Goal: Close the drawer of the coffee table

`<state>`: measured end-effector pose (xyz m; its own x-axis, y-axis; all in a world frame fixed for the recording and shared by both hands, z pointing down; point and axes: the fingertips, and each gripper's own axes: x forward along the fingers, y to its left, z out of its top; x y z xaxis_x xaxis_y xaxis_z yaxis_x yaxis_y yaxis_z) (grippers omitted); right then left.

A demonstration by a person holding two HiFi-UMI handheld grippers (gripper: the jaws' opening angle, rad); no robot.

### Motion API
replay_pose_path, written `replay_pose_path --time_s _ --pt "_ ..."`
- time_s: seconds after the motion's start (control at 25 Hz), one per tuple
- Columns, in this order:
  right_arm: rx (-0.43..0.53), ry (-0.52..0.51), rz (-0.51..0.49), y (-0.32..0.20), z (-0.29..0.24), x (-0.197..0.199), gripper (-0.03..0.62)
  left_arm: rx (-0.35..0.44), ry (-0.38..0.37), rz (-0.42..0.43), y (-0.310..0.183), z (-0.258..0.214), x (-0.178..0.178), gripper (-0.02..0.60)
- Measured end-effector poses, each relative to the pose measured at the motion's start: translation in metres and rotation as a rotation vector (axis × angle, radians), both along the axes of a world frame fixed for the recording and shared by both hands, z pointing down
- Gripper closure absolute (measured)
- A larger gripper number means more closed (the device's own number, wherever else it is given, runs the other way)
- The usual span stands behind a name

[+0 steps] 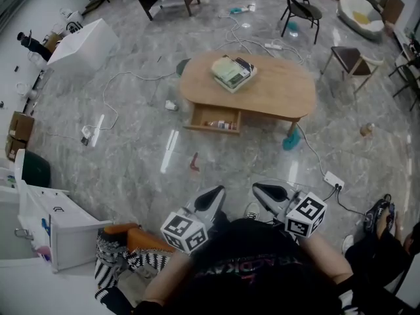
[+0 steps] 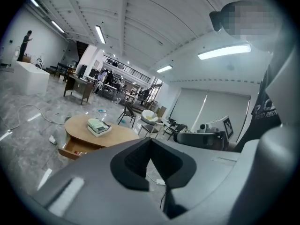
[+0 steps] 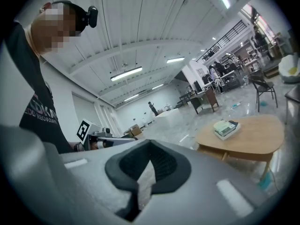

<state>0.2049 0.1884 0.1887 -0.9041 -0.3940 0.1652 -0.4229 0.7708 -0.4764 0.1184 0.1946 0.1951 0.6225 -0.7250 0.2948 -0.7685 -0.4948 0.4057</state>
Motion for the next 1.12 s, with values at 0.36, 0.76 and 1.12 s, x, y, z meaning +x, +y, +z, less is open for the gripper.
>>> replay_pose_path --time_s 0.36,0.76,1.12 --pt "-0.036 0.007 -0.006 -0.009 0.021 -0.020 0.595 0.037 -0.109 -0.050 -0.004 0.006 -0.041 0.577" --pt "-0.070 0.014 0.107 -0.052 0.030 -0.083 0.595 0.005 -0.061 0.008 -0.046 0.020 -0.112 0.577" --pt "-0.074 0.041 0.232 -0.101 0.032 -0.146 0.595 -0.024 -0.054 0.079 -0.089 0.034 -0.189 0.577"
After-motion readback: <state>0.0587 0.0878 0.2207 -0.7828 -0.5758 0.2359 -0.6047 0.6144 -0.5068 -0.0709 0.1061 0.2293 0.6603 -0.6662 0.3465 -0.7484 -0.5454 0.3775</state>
